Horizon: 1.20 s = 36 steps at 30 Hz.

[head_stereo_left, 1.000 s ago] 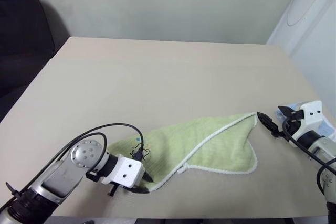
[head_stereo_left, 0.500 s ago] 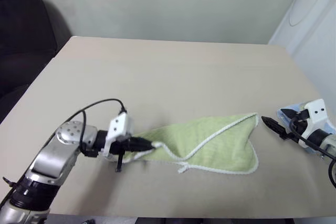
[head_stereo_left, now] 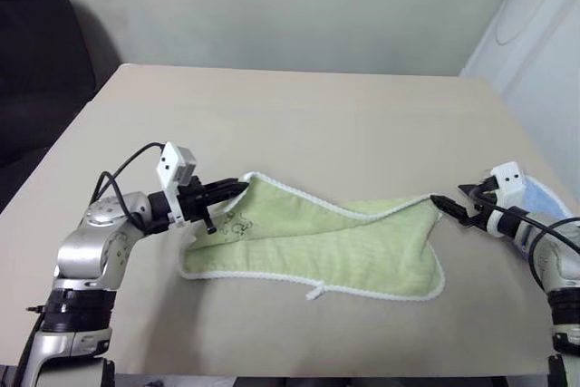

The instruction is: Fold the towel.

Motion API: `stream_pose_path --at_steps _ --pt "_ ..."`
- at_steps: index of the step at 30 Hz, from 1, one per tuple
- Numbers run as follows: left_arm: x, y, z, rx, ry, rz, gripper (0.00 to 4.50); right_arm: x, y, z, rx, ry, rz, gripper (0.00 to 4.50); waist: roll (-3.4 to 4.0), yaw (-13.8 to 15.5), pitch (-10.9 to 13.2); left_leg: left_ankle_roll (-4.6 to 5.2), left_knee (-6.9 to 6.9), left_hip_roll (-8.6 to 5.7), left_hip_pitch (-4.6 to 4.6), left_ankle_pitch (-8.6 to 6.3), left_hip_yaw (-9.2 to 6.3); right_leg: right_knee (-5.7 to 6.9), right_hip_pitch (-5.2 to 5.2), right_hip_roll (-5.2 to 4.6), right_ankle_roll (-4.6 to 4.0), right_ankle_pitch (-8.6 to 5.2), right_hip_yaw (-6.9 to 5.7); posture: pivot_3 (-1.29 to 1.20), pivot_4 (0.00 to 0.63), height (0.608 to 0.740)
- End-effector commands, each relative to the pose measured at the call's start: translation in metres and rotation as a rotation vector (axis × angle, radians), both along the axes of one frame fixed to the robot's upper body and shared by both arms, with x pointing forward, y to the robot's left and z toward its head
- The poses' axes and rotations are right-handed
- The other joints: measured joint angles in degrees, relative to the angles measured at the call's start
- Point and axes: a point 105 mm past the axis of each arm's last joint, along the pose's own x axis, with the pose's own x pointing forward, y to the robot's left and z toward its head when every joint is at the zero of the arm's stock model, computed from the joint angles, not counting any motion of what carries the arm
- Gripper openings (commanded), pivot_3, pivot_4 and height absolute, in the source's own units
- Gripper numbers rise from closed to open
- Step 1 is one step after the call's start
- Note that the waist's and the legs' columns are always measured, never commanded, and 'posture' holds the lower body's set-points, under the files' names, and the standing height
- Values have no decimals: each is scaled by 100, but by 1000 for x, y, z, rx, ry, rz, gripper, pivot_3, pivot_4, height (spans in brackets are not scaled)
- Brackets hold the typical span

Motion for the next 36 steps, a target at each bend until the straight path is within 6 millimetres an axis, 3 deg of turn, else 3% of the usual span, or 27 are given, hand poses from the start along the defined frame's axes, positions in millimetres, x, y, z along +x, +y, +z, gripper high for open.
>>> stream_pose_path --at_steps 1,7,10,14,18,21,25,28,31,33,36 --pt "2 2 9 -2 -53 18 21 5 4 4 -24 -18 52 4500 -1 19 1 -1 0 0 0 0 -1 0 0 0 0 0 0 0 150 740" --pt "3 3 9 1 -64 31 21 16 7 -4 -46 -9 65 4500 -9 19 7 -9 1 -1 1 -1 -1 0 2 -1 -6 7 -1 0 150 740" --pt "5 5 9 2 -70 42 0 18 6 -4 -40 -12 69 3940 -10 15 7 -9 1 -1 2 -1 -1 -1 2 -1 -4 11 -1 0 150 740" --pt "7 9 10 10 -81 65 0 17 2 0 -41 -30 62 2478 -9 19 8 -10 0 -1 2 -1 -2 -1 2 -1 -4 11 -3 0 150 740" --pt "17 21 16 -4 -115 144 0 16 -4 16 -34 -83 50 1011 -10 20 9 -12 0 -1 2 -2 -2 -1 2 -1 -5 12 -3 0 150 740" --pt "29 29 32 -83 -148 208 0 18 -4 39 -56 -158 55 24 -13 35 15 -16 1 -2 -2 0 -1 -1 2 -2 -5 12 -3 0 150 740" --pt "47 29 63 -147 -258 255 0 30 1 85 -125 -310 46 24 -20 34 29 -21 3 -4 -3 4 1 -1 4 -3 -12 20 -4 0 150 740" --pt "65 30 99 -223 -359 316 0 40 0 124 -168 -426 18 24 -17 40 42 -16 6 -6 -4 16 2 -9 3 -4 -11 38 -3 0 150 740" --pt "81 41 145 -338 -468 406 0 42 -1 177 -192 -584 -16 24 -23 55 48 17 4 -4 -6 38 -2 -14 3 -4 -3 46 -8 0 150 740" --pt "81 47 164 -374 -517 404 0 35 1 199 -190 -648 -2 24 -26 55 49 16 1 -2 -7 38 -5 -23 3 -3 16 56 -11 0 150 740" --pt "63 57 179 -401 -549 328 0 12 0 216 -179 -696 48 24 -25 54 48 11 -8 -3 -6 32 -8 -31 5 -2 21 59 -15 0 150 740"
